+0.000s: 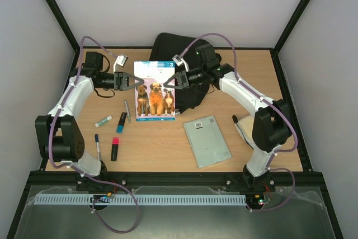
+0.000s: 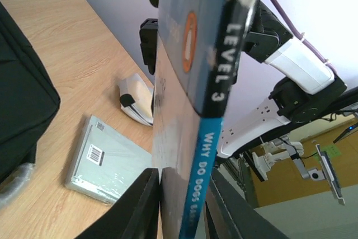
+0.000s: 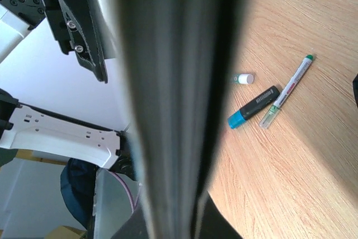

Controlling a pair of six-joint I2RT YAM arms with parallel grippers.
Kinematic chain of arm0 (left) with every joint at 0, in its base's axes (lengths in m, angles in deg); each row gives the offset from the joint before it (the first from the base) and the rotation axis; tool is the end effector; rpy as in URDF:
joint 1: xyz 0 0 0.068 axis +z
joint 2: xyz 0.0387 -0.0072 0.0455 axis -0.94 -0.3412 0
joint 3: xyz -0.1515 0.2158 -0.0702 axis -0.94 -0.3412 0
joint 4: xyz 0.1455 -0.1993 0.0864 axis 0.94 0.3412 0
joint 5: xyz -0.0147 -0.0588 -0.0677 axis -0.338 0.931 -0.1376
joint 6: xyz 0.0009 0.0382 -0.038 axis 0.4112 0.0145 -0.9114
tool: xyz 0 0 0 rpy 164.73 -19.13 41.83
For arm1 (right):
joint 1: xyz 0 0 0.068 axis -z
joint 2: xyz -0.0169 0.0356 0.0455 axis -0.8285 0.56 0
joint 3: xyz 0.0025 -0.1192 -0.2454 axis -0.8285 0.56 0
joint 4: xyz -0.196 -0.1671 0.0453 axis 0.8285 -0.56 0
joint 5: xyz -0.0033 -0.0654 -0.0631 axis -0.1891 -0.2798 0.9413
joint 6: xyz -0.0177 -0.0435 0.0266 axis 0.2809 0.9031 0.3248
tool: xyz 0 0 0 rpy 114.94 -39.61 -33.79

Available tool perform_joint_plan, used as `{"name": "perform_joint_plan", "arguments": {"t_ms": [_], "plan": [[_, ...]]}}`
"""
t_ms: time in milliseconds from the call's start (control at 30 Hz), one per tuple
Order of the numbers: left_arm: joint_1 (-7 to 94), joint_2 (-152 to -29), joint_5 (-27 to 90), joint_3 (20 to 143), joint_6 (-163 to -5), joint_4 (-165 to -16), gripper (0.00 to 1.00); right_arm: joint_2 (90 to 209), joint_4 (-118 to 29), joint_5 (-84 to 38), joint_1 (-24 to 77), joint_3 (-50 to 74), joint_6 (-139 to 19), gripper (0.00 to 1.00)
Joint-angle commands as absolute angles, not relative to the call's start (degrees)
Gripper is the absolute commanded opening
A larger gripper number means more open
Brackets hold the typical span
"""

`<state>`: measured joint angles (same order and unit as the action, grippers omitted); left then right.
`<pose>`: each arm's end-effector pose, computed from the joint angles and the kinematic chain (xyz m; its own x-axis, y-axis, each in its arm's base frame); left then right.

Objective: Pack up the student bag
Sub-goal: Pick up the book from the center of the board.

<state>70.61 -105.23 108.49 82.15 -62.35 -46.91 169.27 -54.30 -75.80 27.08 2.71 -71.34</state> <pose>0.3117 -0.0324 0.2988 -0.7468 0.0064 -0.6650 0.6630 0.0847 -0.7438 0.3391 0.2222 0.3214 -0.6582 -0.1850 -0.7298 -0.7524 0.1286 0.6460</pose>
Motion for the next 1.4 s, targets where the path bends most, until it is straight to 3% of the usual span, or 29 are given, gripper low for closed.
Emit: {"name": "perform_joint_plan", "arguments": {"t_ms": [0, 133, 200, 333, 433, 800, 1033, 1367], "plan": [[68.09, -103.07, 111.36, 80.98, -60.99, -45.94, 0.19, 167.72, -56.16, -75.2, 27.37, -0.16, -70.01, 0.01], [68.03, -103.75, 112.75, 81.15, -63.19, -47.81, 0.03, 166.91, -57.15, -74.72, 27.6, 0.47, -69.59, 0.01], [68.07, -104.18, 113.45, 82.01, -63.73, -48.25, 0.02, 166.39, -57.29, -74.56, 27.64, 1.77, -69.26, 0.04], [68.5, -105.06, 114.3, 84.79, -64.41, -48.25, 0.03, 165.41, -57.39, -75.54, 27.65, 5.0, -68.16, 0.39], [68.88, -105.78, 114.7, 86.12, -64.57, -48.02, 0.02, 165.04, -57.67, -76.89, 27.64, 7.7, -67.71, 0.51], [70.05, -106.52, 113.01, 87.33, -67.13, -49.95, 0.02, 163.65, -54.11, -78.66, 27.64, 11.32, -71.05, 0.49], [69.92, -106.29, 113.91, 86.41, -67.14, -49.87, 0.02, 166.67, -49.74, -76.72, 27.64, 7.26, -76.06, 0.63], [70.14, -105.46, 106.09, 83.92, -75.27, -56.88, 0.02, 166.54, -49.96, -77.93, 27.64, 4.8, -77.15, 0.51]]}}
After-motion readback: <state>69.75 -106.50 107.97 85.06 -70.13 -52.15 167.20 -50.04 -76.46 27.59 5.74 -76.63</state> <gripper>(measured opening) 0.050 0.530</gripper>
